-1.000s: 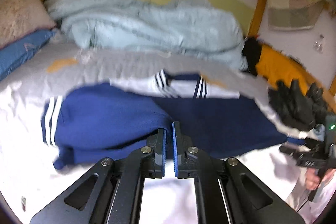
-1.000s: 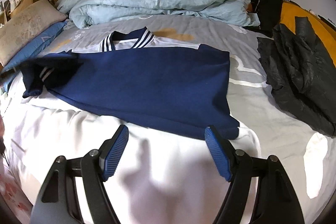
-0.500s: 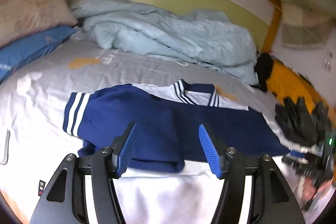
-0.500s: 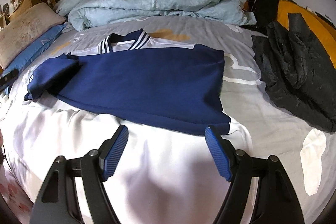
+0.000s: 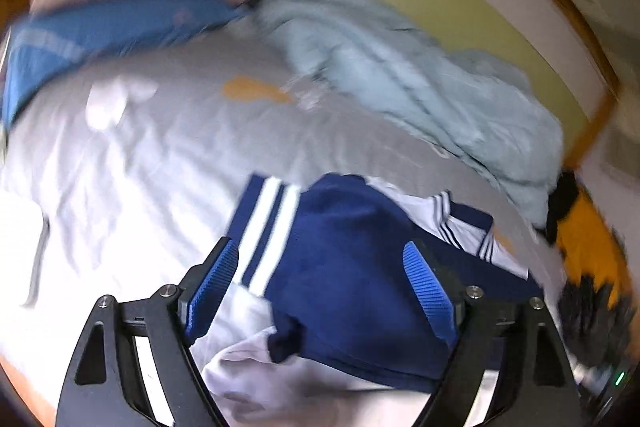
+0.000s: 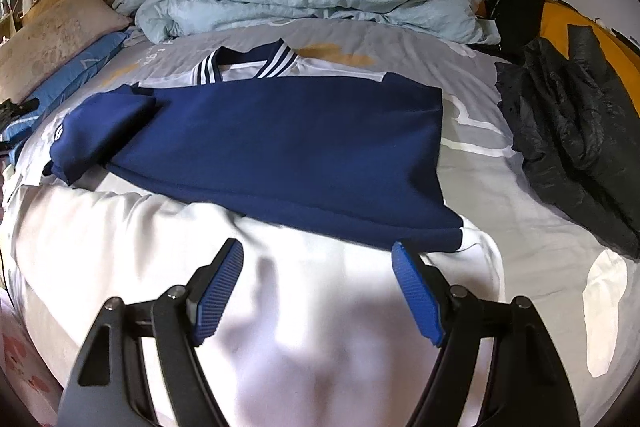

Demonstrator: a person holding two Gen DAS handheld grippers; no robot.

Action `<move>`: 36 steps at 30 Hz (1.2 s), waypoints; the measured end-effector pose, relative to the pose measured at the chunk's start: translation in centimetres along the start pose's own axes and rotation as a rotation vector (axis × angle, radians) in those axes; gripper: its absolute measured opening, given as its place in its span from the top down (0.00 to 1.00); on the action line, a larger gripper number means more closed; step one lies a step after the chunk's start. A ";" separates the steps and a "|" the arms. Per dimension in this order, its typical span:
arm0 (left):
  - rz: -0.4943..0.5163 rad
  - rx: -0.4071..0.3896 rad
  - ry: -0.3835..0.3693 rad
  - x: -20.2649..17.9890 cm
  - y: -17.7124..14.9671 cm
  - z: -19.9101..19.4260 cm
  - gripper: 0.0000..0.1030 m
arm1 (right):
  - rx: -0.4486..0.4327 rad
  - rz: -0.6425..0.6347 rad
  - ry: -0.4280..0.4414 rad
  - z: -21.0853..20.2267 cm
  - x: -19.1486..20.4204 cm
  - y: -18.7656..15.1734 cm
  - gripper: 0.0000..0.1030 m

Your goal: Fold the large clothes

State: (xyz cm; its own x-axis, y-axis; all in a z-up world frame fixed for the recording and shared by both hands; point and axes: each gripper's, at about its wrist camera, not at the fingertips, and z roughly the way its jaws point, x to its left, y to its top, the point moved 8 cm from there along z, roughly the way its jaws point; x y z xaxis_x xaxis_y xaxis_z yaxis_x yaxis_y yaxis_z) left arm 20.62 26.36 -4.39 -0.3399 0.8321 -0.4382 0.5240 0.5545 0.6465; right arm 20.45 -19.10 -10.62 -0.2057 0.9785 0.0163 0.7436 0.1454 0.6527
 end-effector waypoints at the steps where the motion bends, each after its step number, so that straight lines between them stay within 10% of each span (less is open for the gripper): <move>1: -0.040 0.022 0.003 0.9 -0.1 0.6 0.19 | 0.002 -0.005 0.002 0.0 0.1 -0.1 0.28; 19: -0.229 0.196 -0.036 4.4 -2.1 7.0 0.22 | -0.010 -0.013 0.034 -0.8 0.3 0.1 0.27; 26: -0.054 0.078 -0.133 0.4 -0.8 4.3 0.85 | -0.005 0.012 0.028 -0.7 -0.3 0.1 0.26; 36: 0.240 0.009 -0.408 -12.2 -5.3 -2.6 0.90 | -0.008 0.011 0.027 -0.8 0.1 0.2 0.26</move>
State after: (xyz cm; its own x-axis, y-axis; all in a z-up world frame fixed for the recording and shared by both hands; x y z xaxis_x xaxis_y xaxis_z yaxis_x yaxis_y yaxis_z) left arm 20.00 13.31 -0.84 0.1259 0.8640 -0.4876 0.5573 0.3450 0.7553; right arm 20.04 -19.10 -9.90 -0.2148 0.9757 0.0438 0.7410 0.1336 0.6581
